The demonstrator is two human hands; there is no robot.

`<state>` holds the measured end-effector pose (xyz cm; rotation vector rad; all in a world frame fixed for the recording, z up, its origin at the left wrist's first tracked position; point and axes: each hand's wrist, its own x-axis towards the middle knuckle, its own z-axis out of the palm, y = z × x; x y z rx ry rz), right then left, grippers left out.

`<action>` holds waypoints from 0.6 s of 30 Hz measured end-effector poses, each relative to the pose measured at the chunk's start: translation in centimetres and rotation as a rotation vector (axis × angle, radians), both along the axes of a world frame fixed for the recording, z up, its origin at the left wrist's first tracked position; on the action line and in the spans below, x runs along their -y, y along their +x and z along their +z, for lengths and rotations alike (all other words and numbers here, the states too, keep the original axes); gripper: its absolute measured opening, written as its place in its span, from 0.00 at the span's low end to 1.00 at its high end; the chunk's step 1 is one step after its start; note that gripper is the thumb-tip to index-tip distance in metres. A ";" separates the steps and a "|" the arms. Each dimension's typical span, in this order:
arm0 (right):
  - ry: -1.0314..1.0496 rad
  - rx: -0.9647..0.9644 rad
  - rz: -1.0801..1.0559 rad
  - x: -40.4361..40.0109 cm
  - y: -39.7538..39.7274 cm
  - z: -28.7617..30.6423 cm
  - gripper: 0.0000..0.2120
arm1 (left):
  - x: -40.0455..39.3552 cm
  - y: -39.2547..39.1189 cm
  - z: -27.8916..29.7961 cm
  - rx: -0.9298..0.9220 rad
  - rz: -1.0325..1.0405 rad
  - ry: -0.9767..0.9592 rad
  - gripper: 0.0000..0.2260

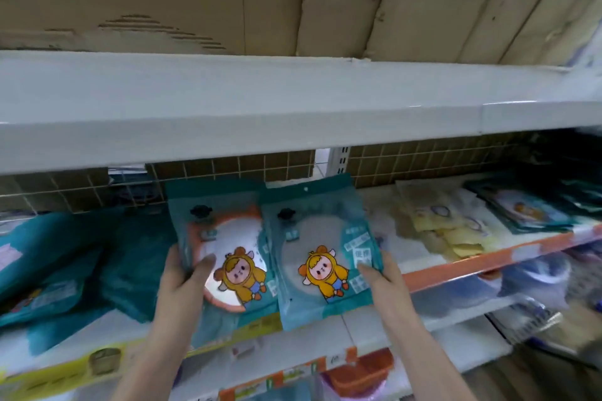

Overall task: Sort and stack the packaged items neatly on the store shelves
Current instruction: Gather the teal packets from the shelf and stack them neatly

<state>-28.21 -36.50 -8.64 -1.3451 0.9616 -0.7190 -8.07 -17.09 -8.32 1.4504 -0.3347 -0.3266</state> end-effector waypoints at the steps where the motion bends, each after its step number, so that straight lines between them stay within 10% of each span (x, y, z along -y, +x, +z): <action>1: 0.010 0.004 -0.005 0.9 -1.7 -0.2 0.12 | 1.3 -1.7 -0.1 0.005 -0.014 0.004 0.16; 18: 0.175 0.149 -0.310 16.9 -20.4 -1.4 0.12 | 21.1 -18.1 0.6 -0.232 -0.164 0.038 0.14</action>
